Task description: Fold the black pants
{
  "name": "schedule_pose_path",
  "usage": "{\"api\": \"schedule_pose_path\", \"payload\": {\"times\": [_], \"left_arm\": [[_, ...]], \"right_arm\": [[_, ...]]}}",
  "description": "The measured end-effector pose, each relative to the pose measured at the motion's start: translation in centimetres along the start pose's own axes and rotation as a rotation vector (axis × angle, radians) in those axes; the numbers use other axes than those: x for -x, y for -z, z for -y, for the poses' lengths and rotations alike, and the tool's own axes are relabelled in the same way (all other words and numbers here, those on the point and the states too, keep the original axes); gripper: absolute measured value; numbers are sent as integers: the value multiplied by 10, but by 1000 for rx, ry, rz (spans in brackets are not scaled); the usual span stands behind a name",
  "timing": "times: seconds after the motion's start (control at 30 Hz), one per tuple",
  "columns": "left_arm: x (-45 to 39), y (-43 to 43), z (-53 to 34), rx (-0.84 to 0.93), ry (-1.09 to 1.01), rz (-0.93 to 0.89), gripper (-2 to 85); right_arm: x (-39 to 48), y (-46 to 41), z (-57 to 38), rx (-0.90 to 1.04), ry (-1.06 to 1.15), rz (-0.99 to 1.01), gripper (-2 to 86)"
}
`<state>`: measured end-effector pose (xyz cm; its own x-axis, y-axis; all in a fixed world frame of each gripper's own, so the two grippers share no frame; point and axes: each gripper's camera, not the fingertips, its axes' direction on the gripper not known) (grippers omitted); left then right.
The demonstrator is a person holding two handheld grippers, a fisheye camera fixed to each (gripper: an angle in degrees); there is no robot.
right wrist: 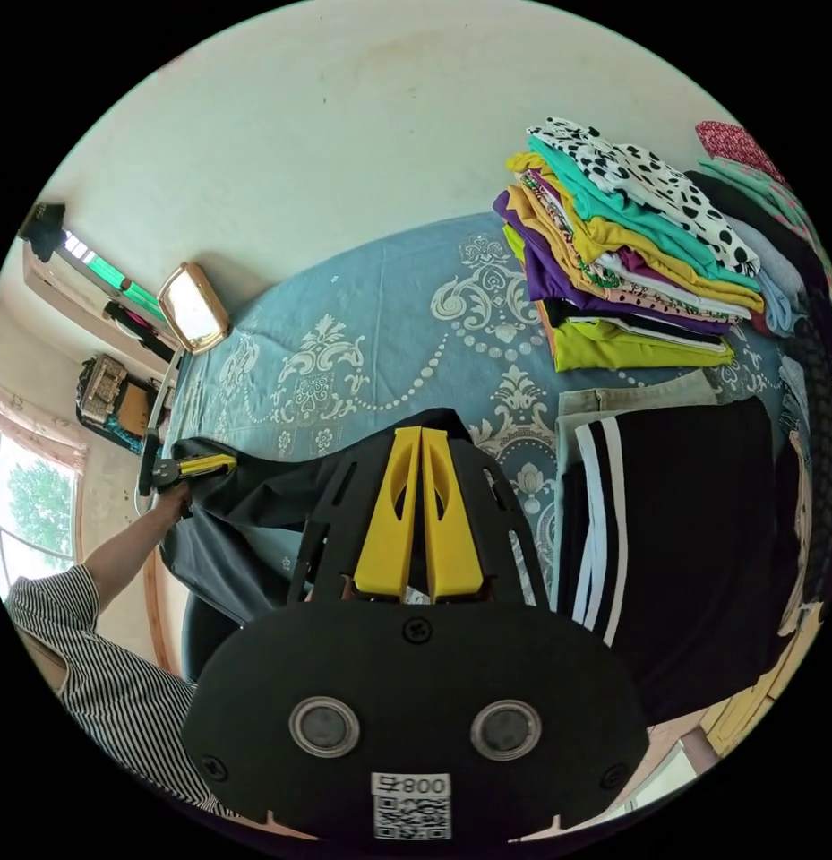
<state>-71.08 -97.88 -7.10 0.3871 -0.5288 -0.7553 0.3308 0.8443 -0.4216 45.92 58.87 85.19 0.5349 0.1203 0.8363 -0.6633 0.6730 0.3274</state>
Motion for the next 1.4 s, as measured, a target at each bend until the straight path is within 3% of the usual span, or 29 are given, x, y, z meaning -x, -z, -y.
{"api": "schedule_pose_path", "payload": {"times": [0.2, 0.43, 0.57, 0.7, 0.83, 1.03, 1.17, 1.4], "left_arm": [[-2, 15, 15, -51, 54, -12, 4], [26, 98, 23, -383, 162, -27, 2], [42, 69, 76, -258, 203, 69, 7], [52, 46, 87, -214, 300, -1, 24], [24, 38, 58, -249, 123, -245, 77], [-6, 0, 8, -67, 5, -174, 87], [-1, -23, 3, -11, 26, -91, 43], [18, -12, 4, -89, 74, -200, 21]], "right_arm": [[1, 26, -8, -63, -6, 60, -1], [14, 65, 20, -178, 53, 59, -1], [0, 30, 80, -86, -4, -18, 0], [-7, -11, 106, 58, -39, -25, 6], [7, -40, 63, 168, 44, -102, 39], [-4, -84, 30, 356, -2, -172, 71], [-9, -97, 38, 378, -33, -183, 49], [-6, -55, 79, 315, 25, -189, 11]]}}
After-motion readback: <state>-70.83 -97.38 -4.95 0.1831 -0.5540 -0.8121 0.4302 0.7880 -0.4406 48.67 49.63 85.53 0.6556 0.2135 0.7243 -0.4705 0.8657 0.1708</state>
